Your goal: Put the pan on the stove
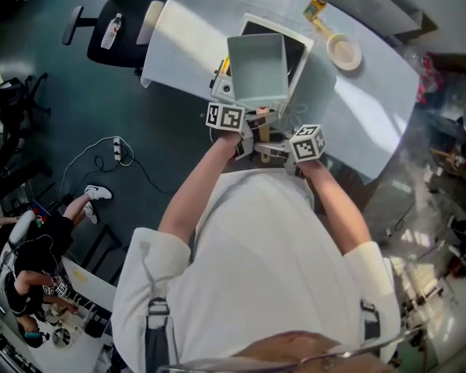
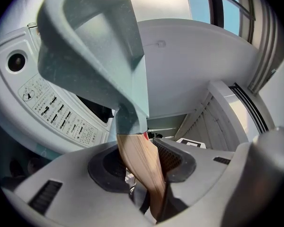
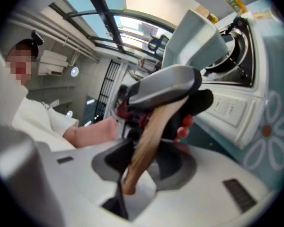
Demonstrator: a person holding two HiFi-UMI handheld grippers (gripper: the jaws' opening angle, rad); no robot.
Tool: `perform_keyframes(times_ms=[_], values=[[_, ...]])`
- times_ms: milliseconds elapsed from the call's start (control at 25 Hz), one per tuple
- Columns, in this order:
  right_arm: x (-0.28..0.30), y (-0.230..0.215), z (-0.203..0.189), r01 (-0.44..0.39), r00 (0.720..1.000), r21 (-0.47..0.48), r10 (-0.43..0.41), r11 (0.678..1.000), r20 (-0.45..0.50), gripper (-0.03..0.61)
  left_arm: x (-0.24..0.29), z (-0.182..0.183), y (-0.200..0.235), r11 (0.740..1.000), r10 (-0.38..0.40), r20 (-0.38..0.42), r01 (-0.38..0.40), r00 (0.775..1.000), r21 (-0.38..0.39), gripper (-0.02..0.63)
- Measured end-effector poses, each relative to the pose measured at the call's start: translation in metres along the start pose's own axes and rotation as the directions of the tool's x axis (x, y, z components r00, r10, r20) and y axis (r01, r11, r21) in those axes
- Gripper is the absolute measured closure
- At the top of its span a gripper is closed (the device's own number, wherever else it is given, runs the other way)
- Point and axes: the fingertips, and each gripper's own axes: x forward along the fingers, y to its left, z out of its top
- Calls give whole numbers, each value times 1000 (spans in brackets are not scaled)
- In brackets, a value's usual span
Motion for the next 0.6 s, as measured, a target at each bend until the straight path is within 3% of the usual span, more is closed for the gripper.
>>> perform_keyframes(times_ms=[600], values=[[-4, -44, 9, 16, 1000, 29, -16, 999, 1, 414, 23, 16, 36, 1000, 5, -23, -5, 1000, -5, 436]])
